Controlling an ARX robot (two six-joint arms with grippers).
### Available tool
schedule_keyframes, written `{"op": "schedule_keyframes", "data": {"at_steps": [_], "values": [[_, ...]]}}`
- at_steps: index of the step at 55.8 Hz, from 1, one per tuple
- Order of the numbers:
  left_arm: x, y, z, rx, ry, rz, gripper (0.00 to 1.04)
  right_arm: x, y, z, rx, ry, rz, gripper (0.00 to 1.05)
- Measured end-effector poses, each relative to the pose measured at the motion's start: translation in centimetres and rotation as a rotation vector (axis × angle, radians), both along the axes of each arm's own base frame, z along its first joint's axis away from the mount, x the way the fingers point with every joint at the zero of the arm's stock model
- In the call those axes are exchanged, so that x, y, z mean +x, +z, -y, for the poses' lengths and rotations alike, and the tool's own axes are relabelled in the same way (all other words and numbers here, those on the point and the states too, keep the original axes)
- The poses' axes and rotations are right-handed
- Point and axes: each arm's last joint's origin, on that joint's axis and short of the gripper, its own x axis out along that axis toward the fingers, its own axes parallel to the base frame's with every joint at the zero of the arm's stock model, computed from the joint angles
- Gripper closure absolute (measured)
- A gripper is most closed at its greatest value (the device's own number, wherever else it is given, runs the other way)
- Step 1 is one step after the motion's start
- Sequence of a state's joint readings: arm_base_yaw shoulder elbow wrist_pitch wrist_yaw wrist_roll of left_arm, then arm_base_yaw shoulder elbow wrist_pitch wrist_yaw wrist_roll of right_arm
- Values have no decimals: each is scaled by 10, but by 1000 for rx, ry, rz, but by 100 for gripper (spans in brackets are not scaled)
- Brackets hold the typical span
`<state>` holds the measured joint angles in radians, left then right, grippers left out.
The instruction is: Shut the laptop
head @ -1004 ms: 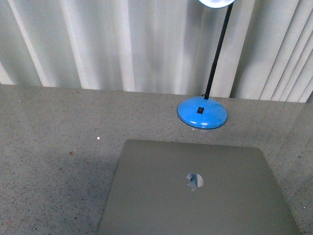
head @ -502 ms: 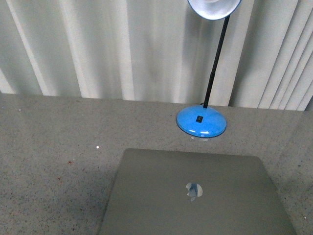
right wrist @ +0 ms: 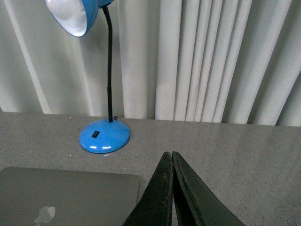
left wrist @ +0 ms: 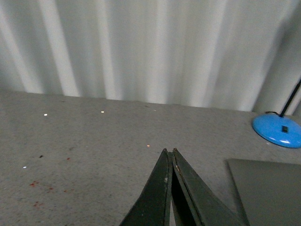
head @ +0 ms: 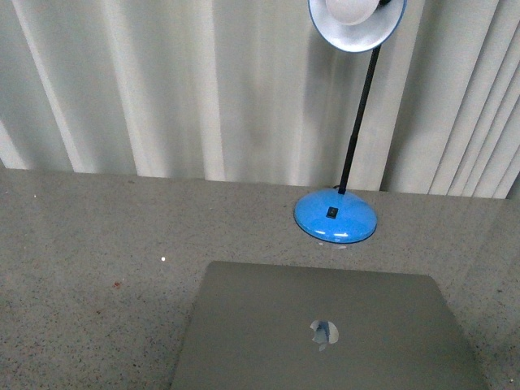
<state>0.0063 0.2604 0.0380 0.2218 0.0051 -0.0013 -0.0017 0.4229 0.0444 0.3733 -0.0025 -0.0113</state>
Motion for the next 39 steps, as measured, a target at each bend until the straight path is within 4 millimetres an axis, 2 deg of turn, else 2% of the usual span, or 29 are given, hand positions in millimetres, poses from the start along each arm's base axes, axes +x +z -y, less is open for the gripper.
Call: {"op": "schedule_keyframes", "data": {"at_steps": [11, 21, 29, 39], "values": [[-3, 0, 1, 0, -2, 33, 101, -5, -8, 0, 0, -2, 9, 102], [-6, 0, 1, 0, -2, 34, 101, -9, -8, 0, 0, -1, 13, 102], [-17, -3, 1, 0, -3, 19, 101, -12, -8, 0, 0, -2, 16, 102], [-18, -3, 1, 0, -2, 26, 101, -16, -8, 0, 0, -1, 14, 102]]}}
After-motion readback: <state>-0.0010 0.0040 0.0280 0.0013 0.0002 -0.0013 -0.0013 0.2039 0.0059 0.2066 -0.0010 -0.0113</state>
